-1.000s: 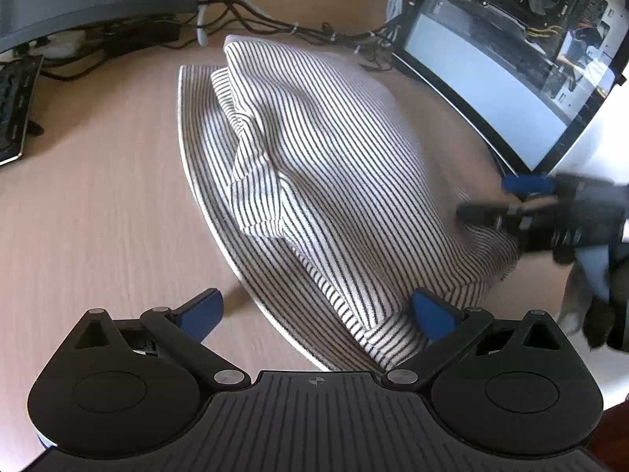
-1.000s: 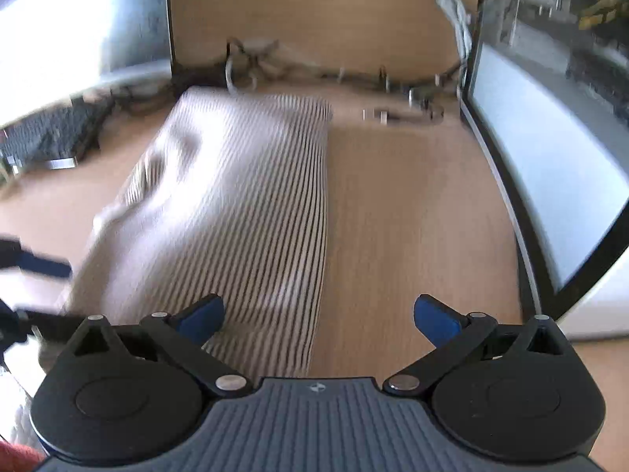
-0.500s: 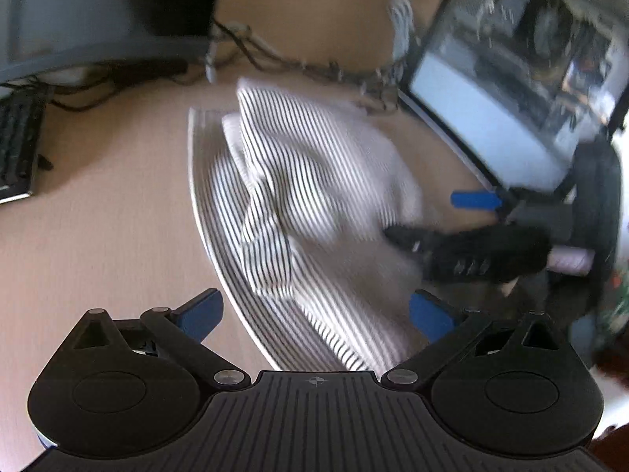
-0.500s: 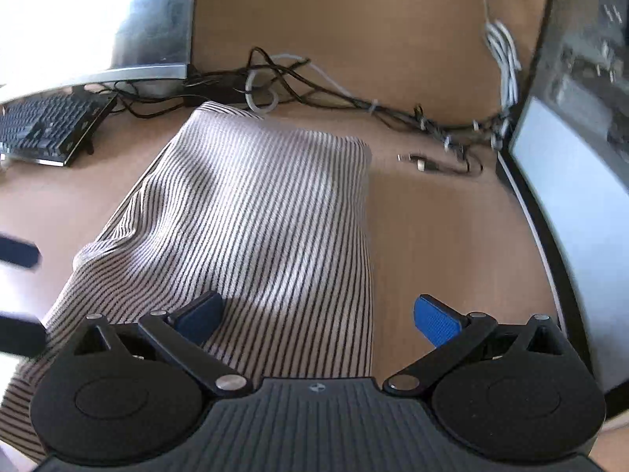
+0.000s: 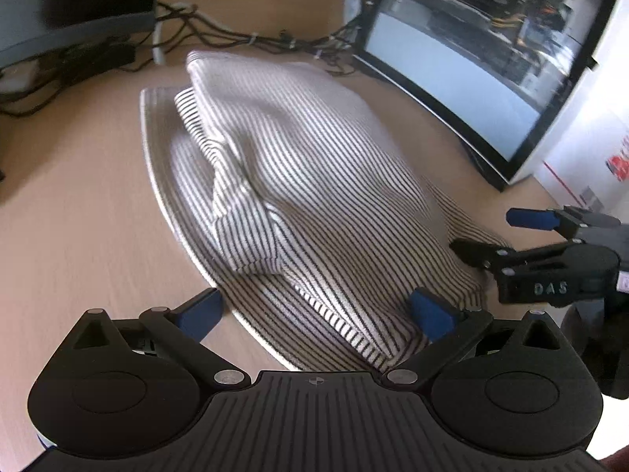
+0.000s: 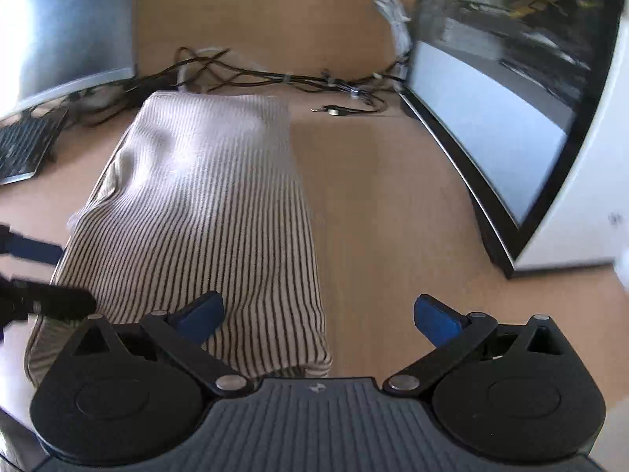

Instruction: Fold clothes

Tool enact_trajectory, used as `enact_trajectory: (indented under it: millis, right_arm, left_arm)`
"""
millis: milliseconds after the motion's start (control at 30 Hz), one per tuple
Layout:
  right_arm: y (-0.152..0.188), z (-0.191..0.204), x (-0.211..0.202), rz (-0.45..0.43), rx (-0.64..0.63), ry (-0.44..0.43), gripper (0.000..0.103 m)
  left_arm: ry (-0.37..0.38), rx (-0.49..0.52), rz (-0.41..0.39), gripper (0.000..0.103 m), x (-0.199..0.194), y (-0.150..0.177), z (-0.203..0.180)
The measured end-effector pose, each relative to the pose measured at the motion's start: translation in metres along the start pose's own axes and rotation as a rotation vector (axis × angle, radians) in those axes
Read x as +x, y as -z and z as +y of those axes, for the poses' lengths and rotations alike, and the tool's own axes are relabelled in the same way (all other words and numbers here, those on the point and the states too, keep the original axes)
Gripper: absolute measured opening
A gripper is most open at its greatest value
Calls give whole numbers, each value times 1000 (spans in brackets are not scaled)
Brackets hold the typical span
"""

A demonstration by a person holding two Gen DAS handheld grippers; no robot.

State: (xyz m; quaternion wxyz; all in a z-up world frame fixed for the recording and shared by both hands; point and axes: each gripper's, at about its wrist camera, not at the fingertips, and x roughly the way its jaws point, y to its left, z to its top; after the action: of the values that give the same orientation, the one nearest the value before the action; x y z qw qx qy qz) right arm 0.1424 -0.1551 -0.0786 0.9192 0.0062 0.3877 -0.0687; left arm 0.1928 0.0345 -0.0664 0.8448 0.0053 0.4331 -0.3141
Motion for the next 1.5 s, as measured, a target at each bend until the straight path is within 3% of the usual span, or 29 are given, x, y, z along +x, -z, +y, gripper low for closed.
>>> enact_trajectory:
  millis: [167,333,600,700,800,967,1067,1233,1500]
  right_arm:
    - [0,-4,4,16,43,-14,103]
    - [3,-26,11,20,158,-115,103]
    - [-3,-36,10,-2,47,-212,103]
    - [-8,-40,-8,-84,-83,-219,103]
    - [-1,-35,-10,-84,-264,-218,103]
    - [2,-39,-9,-75,-333,-251,103]
    - [-3,-40,-25,-139,-371,-269,102]
    - [-13,-32,-39,-221,-376,-310,72]
    - [-1,-13,-19,-149,-399,-329,69]
  left_arm:
    - [-24,-13,-1,103,-3,-1,-4]
    - [-89,-57,-12,103,-14,0,-15]
    - [-194,-86,-16,103,-19,2,-39]
    - [-235,-79,-11,103,-14,3,-51]
    - [-275,-72,-6,103,-10,5,-64]
    - [-337,-66,-2,103,-6,6,-81]
    - [-364,-65,-13,103,-11,5,-83]
    - [-394,-63,-31,103,-20,7,-87]
    - [-429,-118,-105,103,-45,8,-76]
